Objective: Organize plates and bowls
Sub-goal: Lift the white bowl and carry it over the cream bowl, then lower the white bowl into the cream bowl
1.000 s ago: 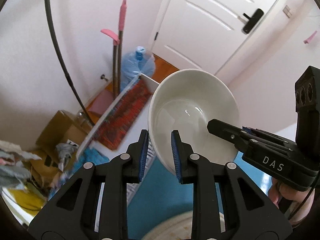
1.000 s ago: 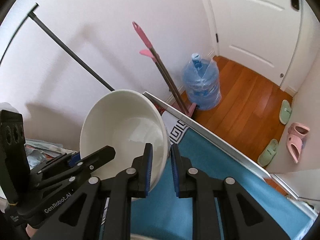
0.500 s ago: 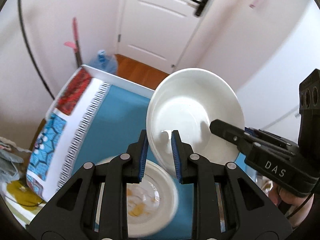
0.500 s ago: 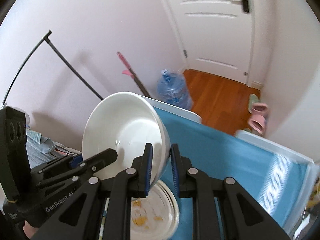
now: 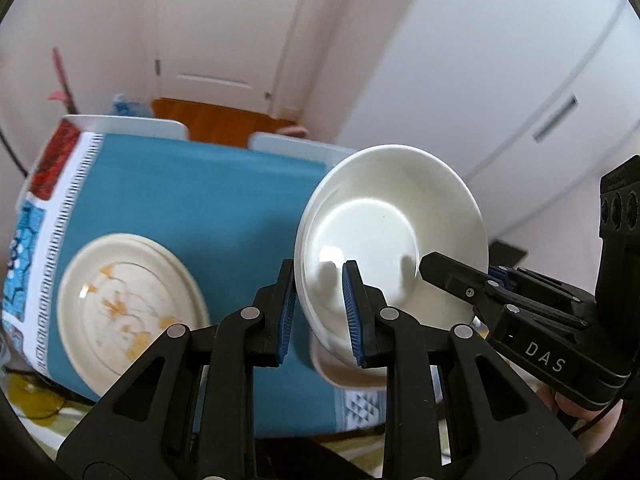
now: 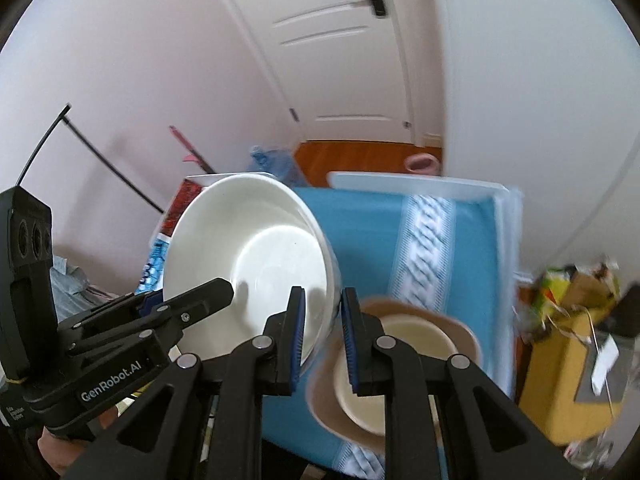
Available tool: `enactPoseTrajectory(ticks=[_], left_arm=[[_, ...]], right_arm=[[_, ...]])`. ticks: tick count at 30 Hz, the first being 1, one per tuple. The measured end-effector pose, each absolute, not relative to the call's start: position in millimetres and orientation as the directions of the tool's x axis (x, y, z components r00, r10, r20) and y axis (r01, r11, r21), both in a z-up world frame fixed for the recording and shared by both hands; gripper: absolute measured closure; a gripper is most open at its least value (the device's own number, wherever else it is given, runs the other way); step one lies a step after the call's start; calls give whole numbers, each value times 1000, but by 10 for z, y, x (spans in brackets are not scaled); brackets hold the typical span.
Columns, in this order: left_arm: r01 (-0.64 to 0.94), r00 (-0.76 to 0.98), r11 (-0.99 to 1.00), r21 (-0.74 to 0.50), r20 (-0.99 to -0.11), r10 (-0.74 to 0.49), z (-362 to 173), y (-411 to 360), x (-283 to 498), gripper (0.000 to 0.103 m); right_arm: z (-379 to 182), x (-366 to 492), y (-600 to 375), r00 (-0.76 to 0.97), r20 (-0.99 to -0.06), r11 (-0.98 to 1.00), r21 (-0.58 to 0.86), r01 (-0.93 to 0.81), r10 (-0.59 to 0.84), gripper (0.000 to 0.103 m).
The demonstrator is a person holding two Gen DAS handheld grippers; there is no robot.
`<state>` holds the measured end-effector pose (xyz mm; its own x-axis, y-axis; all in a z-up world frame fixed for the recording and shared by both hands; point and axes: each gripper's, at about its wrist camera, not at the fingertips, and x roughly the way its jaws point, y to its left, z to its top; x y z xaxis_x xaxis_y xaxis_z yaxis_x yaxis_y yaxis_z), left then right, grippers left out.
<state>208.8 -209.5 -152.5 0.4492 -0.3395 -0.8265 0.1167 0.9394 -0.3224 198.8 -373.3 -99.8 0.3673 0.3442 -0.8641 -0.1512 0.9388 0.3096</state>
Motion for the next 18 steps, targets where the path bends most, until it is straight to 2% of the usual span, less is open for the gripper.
enactPoseTrajectory(ticks=[8, 18], left_arm=[[238, 320, 932, -274, -883, -342, -1934, -2583, 2030, 82], [330, 206, 922, -201, -938, -278, -2426, -2833, 2118, 82]], right_arm=[[-1366, 1687, -4107, 340, -899, 957, 289, -14, 276, 86], [-1896, 1587, -4278, 273, -934, 958, 266, 106, 229, 86]])
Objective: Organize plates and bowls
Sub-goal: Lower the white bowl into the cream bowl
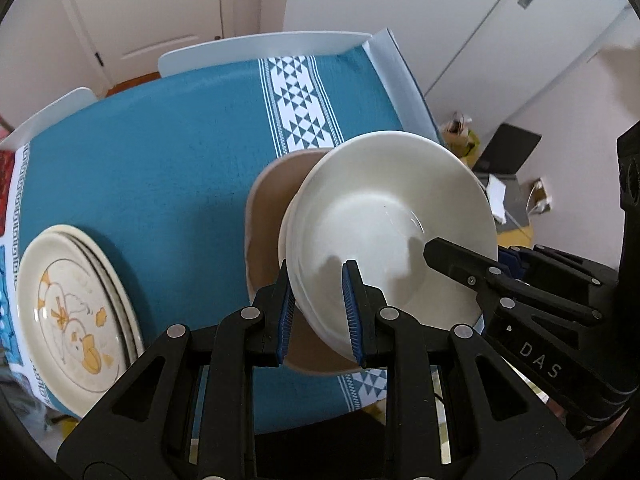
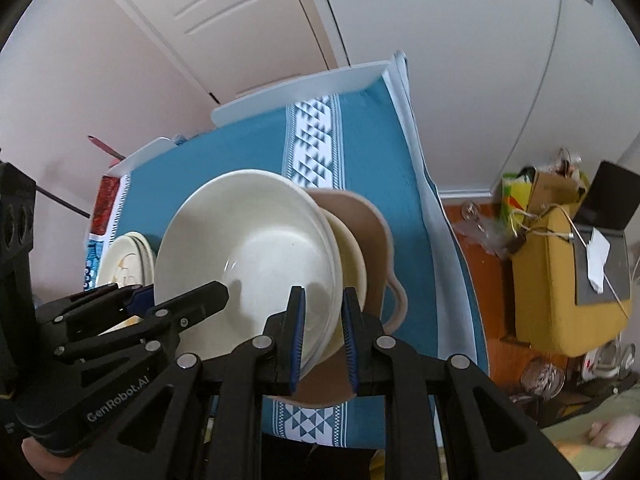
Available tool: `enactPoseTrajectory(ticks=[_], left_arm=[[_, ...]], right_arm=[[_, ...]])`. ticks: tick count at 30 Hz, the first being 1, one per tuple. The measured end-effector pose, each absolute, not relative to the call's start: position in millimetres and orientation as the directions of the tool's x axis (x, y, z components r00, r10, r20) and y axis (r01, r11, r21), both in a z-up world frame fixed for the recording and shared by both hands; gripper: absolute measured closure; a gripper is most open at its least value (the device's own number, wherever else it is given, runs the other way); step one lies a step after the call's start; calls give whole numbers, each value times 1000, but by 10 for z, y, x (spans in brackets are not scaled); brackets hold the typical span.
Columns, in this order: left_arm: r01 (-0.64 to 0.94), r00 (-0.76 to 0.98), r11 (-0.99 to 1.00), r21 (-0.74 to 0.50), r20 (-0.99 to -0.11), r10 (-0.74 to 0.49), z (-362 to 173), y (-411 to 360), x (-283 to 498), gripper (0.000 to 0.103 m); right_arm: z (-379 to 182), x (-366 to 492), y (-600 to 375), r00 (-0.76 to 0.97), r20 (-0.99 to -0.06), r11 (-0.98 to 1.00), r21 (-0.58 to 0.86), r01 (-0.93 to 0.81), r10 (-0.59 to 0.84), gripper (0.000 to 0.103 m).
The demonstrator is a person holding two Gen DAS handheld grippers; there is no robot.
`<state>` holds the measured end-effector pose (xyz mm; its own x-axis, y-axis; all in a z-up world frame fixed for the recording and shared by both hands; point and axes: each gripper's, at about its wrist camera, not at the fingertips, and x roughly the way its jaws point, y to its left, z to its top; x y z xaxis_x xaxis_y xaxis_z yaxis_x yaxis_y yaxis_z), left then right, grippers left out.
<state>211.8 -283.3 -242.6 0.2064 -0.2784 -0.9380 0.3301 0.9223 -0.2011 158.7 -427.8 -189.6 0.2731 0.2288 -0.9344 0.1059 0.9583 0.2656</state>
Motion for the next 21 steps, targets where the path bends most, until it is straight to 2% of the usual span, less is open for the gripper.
enactPoseTrajectory(ticks=[8, 21], left_arm=[[394, 220, 914, -98, -955, -197, -2462, -2949, 2159, 82], [429, 227, 903, -6, -967, -114, -2515, -3037, 2223, 82]], right_arm=[[-1944, 1611, -4203, 269, -946, 972, 214, 102, 180, 87], [-1952, 1627, -4223, 268, -949, 971, 203, 123, 164, 86]])
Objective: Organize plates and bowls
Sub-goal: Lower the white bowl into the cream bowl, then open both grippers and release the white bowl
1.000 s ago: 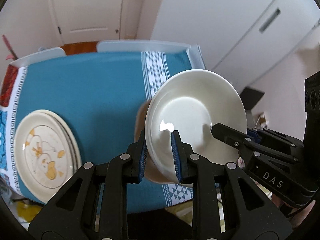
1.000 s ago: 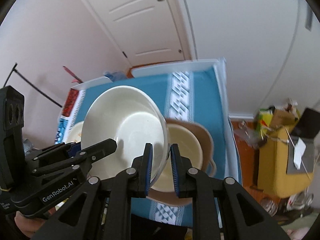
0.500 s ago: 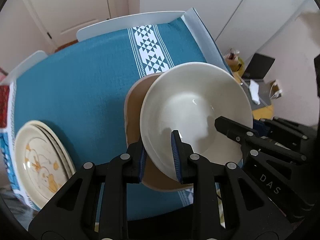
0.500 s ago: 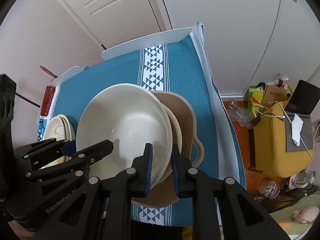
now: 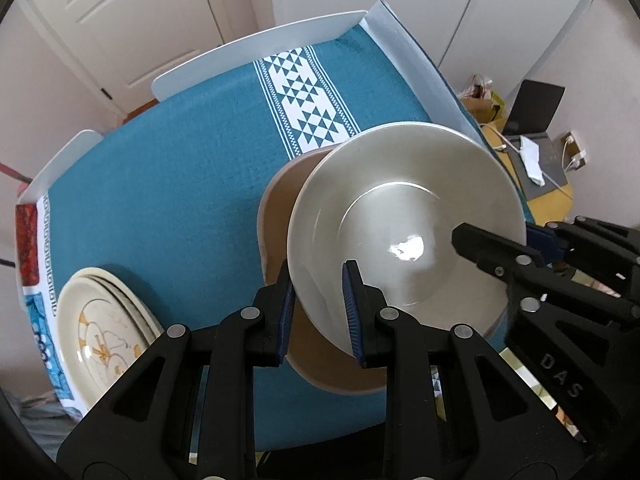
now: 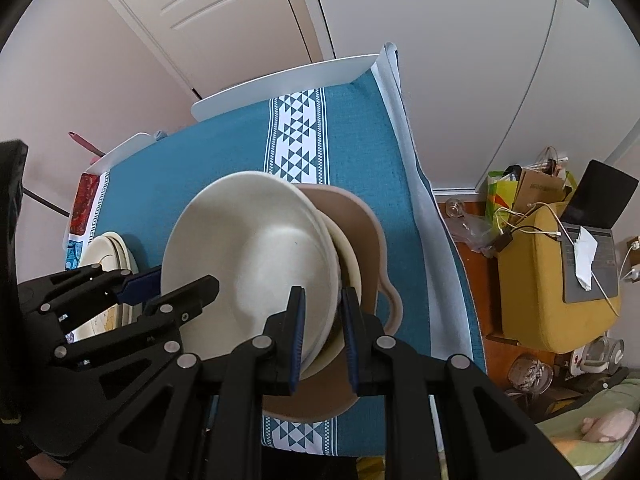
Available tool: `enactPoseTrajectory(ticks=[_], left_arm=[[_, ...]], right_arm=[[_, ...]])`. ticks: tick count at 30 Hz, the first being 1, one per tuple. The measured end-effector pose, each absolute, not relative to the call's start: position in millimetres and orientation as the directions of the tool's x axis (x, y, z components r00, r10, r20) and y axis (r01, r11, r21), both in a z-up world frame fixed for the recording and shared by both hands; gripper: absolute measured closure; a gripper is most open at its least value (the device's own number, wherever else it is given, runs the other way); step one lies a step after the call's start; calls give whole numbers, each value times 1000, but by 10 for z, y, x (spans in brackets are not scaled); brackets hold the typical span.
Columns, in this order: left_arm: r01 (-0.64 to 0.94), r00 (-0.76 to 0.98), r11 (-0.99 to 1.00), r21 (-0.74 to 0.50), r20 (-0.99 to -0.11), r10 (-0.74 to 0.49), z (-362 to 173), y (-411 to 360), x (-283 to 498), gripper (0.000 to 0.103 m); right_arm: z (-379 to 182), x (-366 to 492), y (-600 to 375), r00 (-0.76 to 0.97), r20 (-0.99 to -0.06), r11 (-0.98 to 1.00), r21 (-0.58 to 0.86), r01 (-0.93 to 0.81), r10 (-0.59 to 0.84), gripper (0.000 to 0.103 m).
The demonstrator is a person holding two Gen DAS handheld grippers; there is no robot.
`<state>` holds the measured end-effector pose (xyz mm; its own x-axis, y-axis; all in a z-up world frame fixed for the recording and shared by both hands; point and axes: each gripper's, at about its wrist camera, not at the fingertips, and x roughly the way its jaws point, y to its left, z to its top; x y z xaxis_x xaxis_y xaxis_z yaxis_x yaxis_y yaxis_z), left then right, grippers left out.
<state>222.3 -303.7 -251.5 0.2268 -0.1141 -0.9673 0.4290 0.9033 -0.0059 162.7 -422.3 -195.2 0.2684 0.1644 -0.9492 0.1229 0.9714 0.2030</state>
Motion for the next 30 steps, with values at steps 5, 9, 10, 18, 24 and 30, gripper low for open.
enactPoseTrajectory(ticks=[5, 9, 10, 18, 24, 30], left_arm=[[431, 219, 903, 1, -970, -104, -2559, -3053, 2232, 82], [437, 231, 899, 19, -969, -92, -2557, -3087, 2226, 82], [436, 232, 900, 19, -968, -92, -2556, -3086, 2223, 82], [425, 236, 905, -2, -965, -114, -2505, -3055, 2219, 82], [406, 315, 914, -10, -937, -151, -2146, -2928, 2229, 82], [366, 500, 930, -34, -836, -227, -1462, -2567, 2134, 53]], right_arm=[[-1936, 1626, -4211, 272, -950, 975, 189, 119, 151, 86], [-1940, 1627, -4246, 270, -950, 973, 194, 124, 156, 86], [-1941, 1628, -4251, 270, -950, 973, 197, 122, 159, 86], [-1921, 1613, -4249, 274, -948, 973, 200, 114, 163, 86], [-1769, 1579, -4286, 299, -939, 970, 212, 116, 170, 86], [-1225, 1431, -4377, 430, -878, 961, 266, 76, 209, 82]])
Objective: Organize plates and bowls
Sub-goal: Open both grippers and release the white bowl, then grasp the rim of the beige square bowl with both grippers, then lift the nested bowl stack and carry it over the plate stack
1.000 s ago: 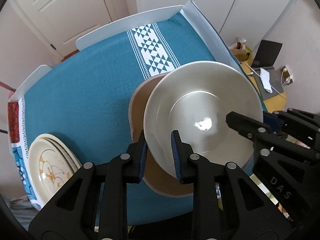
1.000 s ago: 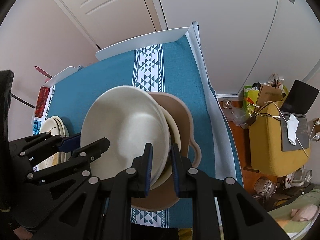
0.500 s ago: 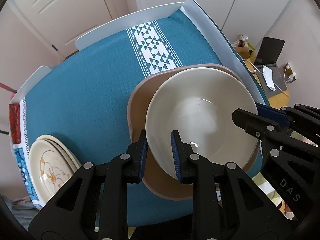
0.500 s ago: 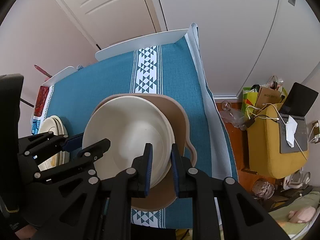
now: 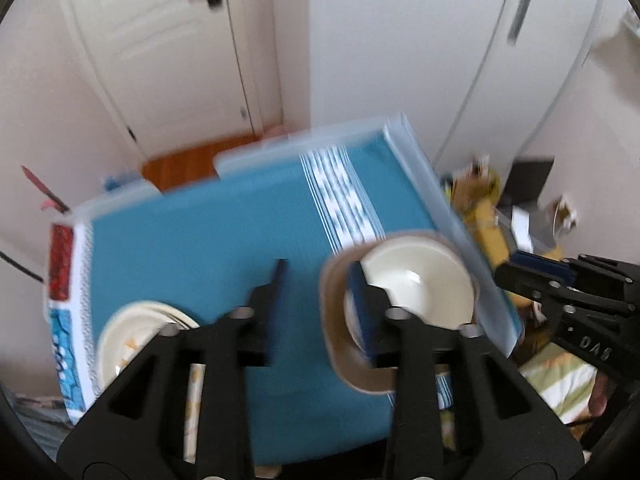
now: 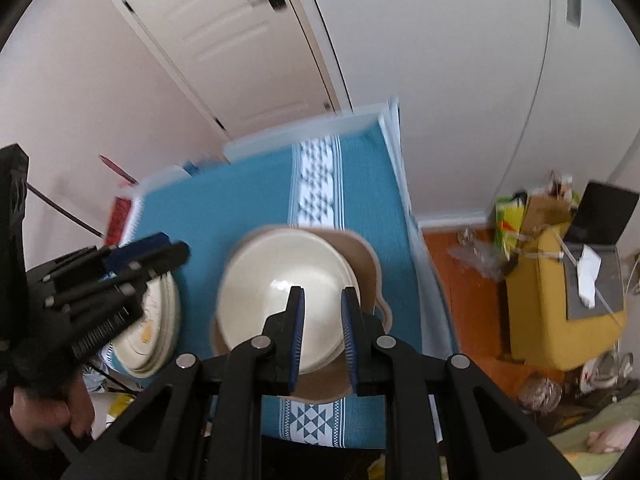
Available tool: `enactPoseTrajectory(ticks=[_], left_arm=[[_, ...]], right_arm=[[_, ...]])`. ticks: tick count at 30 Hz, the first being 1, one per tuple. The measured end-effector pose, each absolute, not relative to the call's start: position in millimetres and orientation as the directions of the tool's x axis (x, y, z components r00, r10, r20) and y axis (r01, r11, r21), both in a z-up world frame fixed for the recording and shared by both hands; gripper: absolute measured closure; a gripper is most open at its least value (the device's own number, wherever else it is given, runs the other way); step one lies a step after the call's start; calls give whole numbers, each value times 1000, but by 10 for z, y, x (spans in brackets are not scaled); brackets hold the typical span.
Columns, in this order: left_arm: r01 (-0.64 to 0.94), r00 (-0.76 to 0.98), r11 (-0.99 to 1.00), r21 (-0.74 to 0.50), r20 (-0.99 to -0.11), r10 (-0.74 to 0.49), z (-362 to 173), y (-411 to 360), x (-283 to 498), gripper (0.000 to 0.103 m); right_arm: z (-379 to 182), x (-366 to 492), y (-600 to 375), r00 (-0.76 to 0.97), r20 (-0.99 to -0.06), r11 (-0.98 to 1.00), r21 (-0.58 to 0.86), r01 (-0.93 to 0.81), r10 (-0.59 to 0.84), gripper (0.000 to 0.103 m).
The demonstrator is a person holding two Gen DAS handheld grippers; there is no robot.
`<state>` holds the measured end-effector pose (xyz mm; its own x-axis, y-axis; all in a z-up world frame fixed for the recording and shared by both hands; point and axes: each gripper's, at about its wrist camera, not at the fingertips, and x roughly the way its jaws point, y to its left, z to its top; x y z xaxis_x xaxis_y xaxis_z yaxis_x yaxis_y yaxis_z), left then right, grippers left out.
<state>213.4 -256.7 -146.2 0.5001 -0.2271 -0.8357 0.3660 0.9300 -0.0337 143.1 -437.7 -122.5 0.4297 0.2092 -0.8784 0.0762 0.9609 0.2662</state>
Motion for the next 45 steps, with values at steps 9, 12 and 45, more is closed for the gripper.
enactPoseTrajectory(ticks=[9, 12, 45], left_arm=[[420, 637, 900, 115, -744, -202, -1153, -2434, 1823, 0], [477, 562, 872, 107, -800, -209, -1350, -2409, 1813, 0], [684, 121, 726, -65, -972, -200, -3035, -3051, 2103, 63]], right_arm=[[-858, 1167, -4374, 481, -868, 989, 146, 14, 122, 3], [-967, 1117, -4376, 425, -903, 998, 70, 7, 60, 3], [-2457, 1439, -4152, 38, -986, 970, 152, -190, 162, 65]])
